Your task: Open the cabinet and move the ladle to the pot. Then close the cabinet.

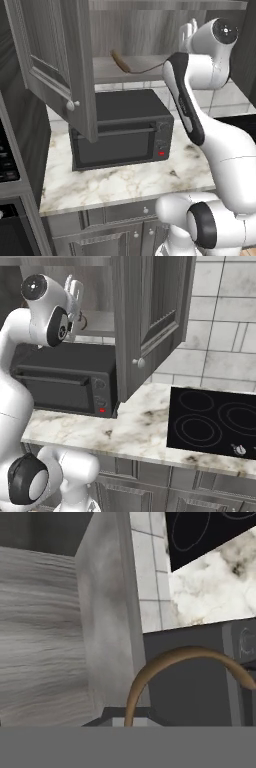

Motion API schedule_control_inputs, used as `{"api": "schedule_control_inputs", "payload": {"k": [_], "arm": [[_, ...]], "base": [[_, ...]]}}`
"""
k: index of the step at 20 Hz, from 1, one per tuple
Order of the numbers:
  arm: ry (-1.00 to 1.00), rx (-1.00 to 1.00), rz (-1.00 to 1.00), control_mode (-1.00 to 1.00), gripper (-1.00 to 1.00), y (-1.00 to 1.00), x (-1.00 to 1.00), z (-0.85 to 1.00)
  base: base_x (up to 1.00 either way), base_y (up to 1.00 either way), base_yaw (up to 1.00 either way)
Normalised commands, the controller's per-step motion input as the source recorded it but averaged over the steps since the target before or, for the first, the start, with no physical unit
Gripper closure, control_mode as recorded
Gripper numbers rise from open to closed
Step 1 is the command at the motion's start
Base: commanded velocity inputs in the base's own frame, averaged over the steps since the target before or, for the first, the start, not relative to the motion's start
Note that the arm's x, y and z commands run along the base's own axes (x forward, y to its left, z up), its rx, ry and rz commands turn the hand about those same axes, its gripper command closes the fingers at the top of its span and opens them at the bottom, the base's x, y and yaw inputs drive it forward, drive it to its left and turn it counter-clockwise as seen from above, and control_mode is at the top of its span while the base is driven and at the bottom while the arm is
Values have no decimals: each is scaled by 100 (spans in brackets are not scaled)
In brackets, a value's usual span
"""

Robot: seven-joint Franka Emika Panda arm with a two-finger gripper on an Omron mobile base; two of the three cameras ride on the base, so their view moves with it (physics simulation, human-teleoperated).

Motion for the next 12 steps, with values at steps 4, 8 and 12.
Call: {"api": "schedule_control_inputs", "payload": {"k": [4, 8, 12], "arm": [[0, 0, 0, -100, 100, -26, -51, 0], [0, 0, 0, -100, 100, -24, -36, 0], [0, 0, -2, -100, 100, -19, -41, 0]], "base": [[0, 0, 0], [0, 0, 0], [0, 0, 0]]}}
